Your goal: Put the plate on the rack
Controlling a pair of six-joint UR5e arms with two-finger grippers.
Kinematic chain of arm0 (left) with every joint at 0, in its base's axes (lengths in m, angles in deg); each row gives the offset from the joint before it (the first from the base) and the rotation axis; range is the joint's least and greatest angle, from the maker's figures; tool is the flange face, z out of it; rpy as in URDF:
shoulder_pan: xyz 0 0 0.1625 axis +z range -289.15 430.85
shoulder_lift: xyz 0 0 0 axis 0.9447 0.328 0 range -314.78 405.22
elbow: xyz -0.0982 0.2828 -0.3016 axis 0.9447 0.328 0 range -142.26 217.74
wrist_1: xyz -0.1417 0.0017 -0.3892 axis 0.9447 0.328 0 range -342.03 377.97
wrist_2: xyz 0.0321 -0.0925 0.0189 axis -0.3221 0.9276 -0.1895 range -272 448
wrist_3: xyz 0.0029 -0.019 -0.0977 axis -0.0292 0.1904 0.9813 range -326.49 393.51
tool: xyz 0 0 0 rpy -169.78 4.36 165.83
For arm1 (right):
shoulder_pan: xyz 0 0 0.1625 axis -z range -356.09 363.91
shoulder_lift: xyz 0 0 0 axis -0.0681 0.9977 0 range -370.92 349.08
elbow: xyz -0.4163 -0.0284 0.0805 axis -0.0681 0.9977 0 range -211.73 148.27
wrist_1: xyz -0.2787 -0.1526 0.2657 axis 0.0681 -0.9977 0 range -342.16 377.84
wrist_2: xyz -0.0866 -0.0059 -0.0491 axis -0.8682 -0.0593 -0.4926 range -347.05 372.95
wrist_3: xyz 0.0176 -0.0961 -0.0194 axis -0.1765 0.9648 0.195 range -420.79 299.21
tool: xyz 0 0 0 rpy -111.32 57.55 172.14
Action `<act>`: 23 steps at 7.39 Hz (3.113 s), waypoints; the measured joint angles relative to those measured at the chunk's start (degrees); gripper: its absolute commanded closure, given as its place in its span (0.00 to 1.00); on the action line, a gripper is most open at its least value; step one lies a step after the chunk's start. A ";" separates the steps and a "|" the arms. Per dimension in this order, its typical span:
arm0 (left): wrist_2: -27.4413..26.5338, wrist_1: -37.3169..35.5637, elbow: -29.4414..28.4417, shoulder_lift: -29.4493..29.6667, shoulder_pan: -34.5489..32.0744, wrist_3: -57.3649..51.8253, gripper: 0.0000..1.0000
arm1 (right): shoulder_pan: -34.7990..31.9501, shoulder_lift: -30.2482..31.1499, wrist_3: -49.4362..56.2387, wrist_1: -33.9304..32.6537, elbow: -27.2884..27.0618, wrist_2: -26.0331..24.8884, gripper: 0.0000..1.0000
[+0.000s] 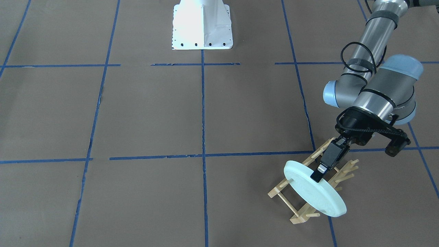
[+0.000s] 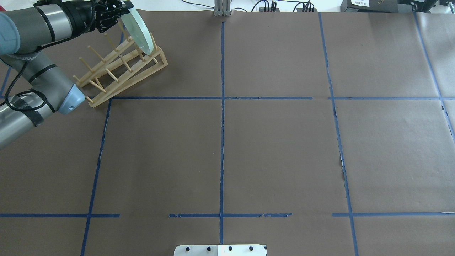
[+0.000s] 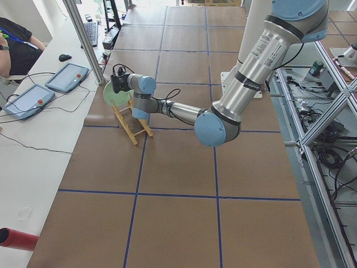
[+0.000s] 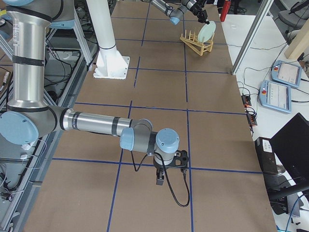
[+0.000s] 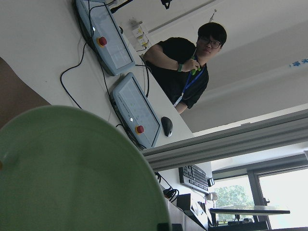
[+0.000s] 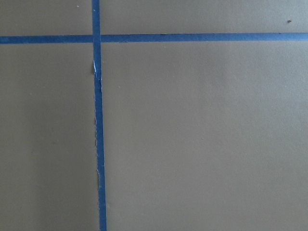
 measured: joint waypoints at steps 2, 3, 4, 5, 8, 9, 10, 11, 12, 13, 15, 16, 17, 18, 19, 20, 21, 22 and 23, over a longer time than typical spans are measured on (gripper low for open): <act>-0.14 -0.03 -0.51 -0.03 0.02 -0.04 0.00 | 0.02 0.00 -0.02 0.00 0.00 0.00 0.00; -0.28 -0.05 -0.63 -0.09 0.01 -0.09 0.00 | 0.01 0.00 -0.03 0.00 0.00 0.00 0.00; -0.32 -0.09 -0.67 -0.14 -0.03 -0.45 0.00 | 0.01 0.00 -0.03 0.00 0.00 0.00 0.00; -0.25 -0.17 -0.65 -0.24 -0.14 -1.98 0.00 | 0.01 0.00 -0.05 0.00 0.00 0.00 0.00; 3.10 -1.39 3.66 -4.34 -1.83 -9.83 0.00 | -0.01 0.00 -0.07 0.00 0.00 0.00 0.00; 6.08 -3.65 6.93 -6.78 -2.89 -12.83 0.00 | -0.03 0.00 -0.07 0.00 0.00 0.00 0.00; 9.09 -7.31 10.86 -9.53 -4.18 -16.78 0.00 | -0.03 0.00 -0.07 0.00 0.00 0.00 0.00; 11.87 -11.72 15.03 -12.66 -5.70 -21.78 0.00 | -0.01 0.00 -0.07 0.00 0.00 0.00 0.00; 14.01 -16.31 19.21 -16.15 -7.43 -27.64 0.00 | 0.02 0.00 -0.07 0.00 0.00 0.00 0.00; 15.29 -20.75 23.06 -19.75 -9.12 -34.27 0.00 | 0.01 0.00 -0.07 0.00 0.00 0.00 0.00; 16.13 -28.59 29.08 -26.75 -11.82 -48.14 0.00 | 0.01 0.00 -0.07 -0.02 0.00 0.00 0.00; 16.25 -32.95 31.04 -29.39 -12.92 -54.64 0.00 | 0.00 0.00 -0.07 -0.04 0.00 0.00 0.00; 16.29 -37.58 32.29 -31.43 -14.07 -61.92 0.00 | 0.00 0.00 -0.07 -0.02 0.00 0.00 0.00; 16.46 -42.14 32.86 -32.79 -15.25 -69.35 0.00 | 0.01 0.00 -0.07 -0.01 0.00 0.00 0.00; 17.15 -48.42 32.96 -33.21 -17.00 -77.39 0.00 | 0.02 0.00 -0.07 0.00 0.00 0.00 0.00; 18.04 -56.55 32.72 -32.18 -19.70 -85.84 0.00 | 0.03 0.00 -0.07 0.00 0.00 0.00 0.00; 18.54 -64.65 32.28 -30.41 -22.51 -93.58 0.00 | 0.03 0.00 -0.07 0.00 0.00 0.00 0.00; 19.20 -71.63 31.51 -29.12 -25.17 -99.83 0.00 | 0.03 0.00 -0.07 0.00 0.00 0.00 0.00; 21.35 -76.32 29.70 -28.56 -27.70 -104.28 0.00 | 0.02 0.00 -0.07 0.00 0.00 0.00 0.00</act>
